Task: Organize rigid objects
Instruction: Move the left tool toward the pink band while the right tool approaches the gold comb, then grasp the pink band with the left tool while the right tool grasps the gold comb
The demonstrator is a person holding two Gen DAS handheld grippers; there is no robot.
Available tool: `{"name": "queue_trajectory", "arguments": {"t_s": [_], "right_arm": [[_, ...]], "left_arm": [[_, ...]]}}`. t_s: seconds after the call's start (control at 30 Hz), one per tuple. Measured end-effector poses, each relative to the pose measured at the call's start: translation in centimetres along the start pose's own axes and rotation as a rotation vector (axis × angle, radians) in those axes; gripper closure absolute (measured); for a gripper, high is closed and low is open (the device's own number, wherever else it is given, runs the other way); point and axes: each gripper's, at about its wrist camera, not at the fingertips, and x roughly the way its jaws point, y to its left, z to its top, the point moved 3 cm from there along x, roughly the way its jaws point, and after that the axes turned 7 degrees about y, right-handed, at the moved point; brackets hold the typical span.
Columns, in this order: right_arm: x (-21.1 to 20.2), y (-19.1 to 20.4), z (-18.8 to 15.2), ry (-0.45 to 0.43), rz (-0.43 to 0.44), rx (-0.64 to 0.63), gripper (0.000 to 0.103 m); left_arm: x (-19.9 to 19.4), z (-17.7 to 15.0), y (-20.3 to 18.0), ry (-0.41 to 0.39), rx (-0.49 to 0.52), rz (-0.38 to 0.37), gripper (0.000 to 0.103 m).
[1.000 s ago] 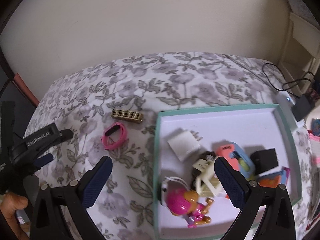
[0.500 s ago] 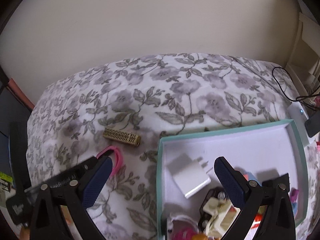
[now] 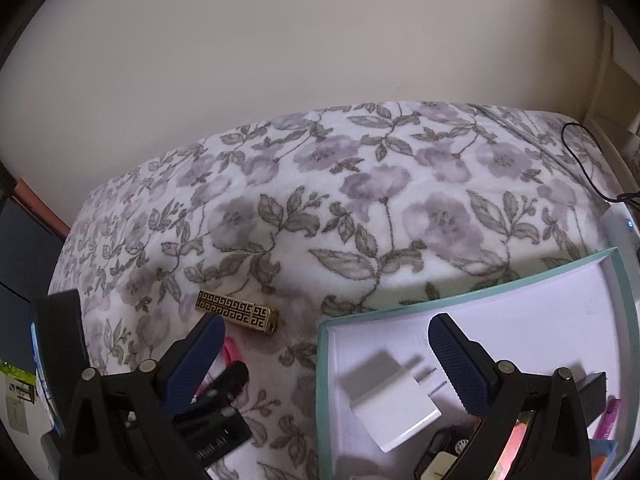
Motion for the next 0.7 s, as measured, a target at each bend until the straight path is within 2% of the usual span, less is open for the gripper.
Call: {"name": "queue_trajectory", "arguments": {"t_s": [0.1, 0.2, 0.33, 0.5, 0.7], "right_arm": [[0.4, 0.1, 0.1, 0.005, 0.003, -0.003, 0.0], [0.6, 0.2, 0.2, 0.006, 0.006, -0.004, 0.0], [0.6, 0.6, 0.4, 0.003, 0.006, -0.009, 0.0], [0.9, 1.6, 0.7, 0.007, 0.009, -0.033, 0.0], [1.6, 3.0, 0.9, 0.02, 0.002, -0.06, 0.0]], "left_arm": [[0.2, 0.1, -0.4, -0.003, 0.02, 0.03, 0.022], [0.0, 0.0, -0.3, -0.003, 0.017, 0.008, 0.027], [-0.6, 0.0, -0.3, 0.001, 0.036, -0.027, 0.042], [-0.9, -0.1, 0.5, 0.018, 0.021, -0.037, 0.043], [-1.6, 0.3, 3.9, 0.013, -0.072, -0.01, 0.043]]}}
